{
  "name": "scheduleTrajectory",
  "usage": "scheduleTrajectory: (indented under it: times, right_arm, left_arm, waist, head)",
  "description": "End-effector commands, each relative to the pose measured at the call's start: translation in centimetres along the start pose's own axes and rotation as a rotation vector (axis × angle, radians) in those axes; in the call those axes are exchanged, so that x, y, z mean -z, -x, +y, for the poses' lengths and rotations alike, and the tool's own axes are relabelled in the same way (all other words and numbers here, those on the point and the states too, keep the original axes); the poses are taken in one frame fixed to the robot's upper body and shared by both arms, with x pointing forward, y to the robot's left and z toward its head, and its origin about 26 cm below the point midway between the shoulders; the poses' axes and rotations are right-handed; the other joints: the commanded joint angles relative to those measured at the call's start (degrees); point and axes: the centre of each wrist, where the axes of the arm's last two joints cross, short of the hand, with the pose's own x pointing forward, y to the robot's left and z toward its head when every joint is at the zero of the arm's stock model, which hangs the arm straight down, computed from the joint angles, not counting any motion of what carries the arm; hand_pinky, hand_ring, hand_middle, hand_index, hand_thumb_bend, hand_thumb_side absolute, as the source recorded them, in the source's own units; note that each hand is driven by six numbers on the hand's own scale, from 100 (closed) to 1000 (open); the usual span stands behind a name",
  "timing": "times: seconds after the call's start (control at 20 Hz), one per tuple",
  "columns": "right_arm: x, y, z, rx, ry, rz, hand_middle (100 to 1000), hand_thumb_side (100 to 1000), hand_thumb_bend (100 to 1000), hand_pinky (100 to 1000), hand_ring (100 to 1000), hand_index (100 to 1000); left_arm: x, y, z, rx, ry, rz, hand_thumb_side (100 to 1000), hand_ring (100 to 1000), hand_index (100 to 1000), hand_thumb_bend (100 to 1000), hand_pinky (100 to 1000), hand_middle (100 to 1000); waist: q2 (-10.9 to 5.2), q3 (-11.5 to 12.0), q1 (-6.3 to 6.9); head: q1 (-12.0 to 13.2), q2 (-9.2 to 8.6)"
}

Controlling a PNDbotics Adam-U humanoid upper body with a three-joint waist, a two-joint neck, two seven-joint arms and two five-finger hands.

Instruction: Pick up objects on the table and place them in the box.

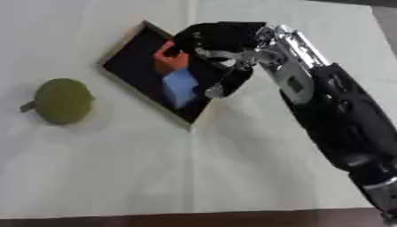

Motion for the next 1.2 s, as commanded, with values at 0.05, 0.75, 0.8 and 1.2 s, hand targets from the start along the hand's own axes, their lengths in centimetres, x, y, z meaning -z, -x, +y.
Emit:
scheduleTrajectory:
  times: [0.05,0.75,0.8,1.2]
  right_arm:
    - [-1.9,0.3,-2.4,-0.013,0.060,-0.013,766,125,100,993,1000,958]
    - [-14.2,-1.4,-8.9,0.296,0.637,0.061,594,429,100,961,937,801]
    - [-15.0,-1.7,-8.9,0.300,0.669,0.060,594,440,100,961,935,799]
    - [-19.4,-3.7,-8.0,0.284,0.816,0.111,589,416,100,954,929,793]
  left_arm:
    - [0.5,-0.6,0.4,0.011,0.001,-0.025,669,756,815,100,680,760]
    - [3.6,-2.4,2.8,0.329,0.171,-0.119,495,775,836,100,705,762]
    - [3.8,-2.6,3.2,0.395,0.205,-0.121,466,780,846,100,712,766]
    - [4.5,-3.7,4.5,0.839,0.609,-0.018,436,801,894,191,754,785]
  waist:
    - [-1.70,-0.2,0.58]
    - [-2.76,-1.8,1.86]
    - [-2.76,-1.9,1.97]
    - [-2.81,-3.3,2.41]
  head:
    - [0.3,-0.22]
    - [4.4,0.84]
    - [4.5,0.88]
    - [5.2,1.99]
